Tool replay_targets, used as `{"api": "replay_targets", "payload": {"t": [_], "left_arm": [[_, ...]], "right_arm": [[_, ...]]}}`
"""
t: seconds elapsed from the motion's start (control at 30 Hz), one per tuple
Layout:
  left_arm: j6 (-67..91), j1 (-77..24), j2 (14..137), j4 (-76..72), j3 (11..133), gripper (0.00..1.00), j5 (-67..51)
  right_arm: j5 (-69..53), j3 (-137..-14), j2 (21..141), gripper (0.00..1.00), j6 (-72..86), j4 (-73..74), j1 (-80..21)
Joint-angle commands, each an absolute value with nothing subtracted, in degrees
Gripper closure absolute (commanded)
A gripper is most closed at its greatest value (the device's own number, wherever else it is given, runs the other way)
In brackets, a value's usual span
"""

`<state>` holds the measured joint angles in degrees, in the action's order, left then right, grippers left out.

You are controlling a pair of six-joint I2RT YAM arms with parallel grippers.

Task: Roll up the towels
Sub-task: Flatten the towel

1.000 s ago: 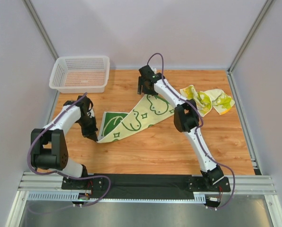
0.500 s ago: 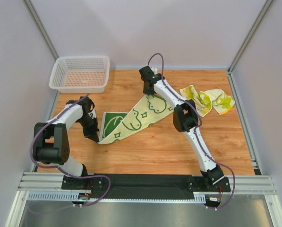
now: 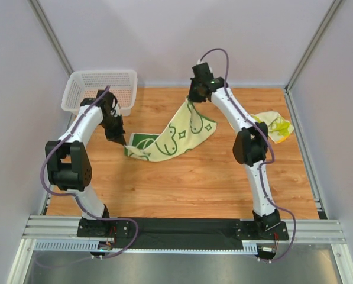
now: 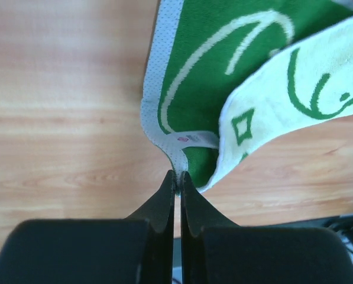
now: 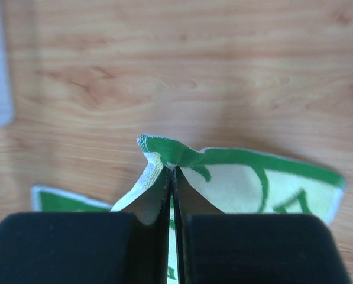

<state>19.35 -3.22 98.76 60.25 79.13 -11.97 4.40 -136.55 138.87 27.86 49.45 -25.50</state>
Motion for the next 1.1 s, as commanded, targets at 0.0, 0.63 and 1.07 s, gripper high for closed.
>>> {"api": "replay_targets", "payload": {"t": [0.0,0.63,1.07], "left_arm": [[19.2,-3.1,100.5,62.2,88.3,1.00,-12.4],[27.3,-3.1,78.8,56.9,60.6,0.88,-2.4],[30.4,-3.1,76.4,58.1,55.7,0.66,-2.7]], "right_arm": [[-4.0,-135.7,127.5,1.00,28.0,43.0,-22.9],[3.2,-57.1,78.3,0.21,34.5,41.6,-18.6],[-9.6,-60.9,80.9,0.16,32.5,44.7,-18.2]]}}
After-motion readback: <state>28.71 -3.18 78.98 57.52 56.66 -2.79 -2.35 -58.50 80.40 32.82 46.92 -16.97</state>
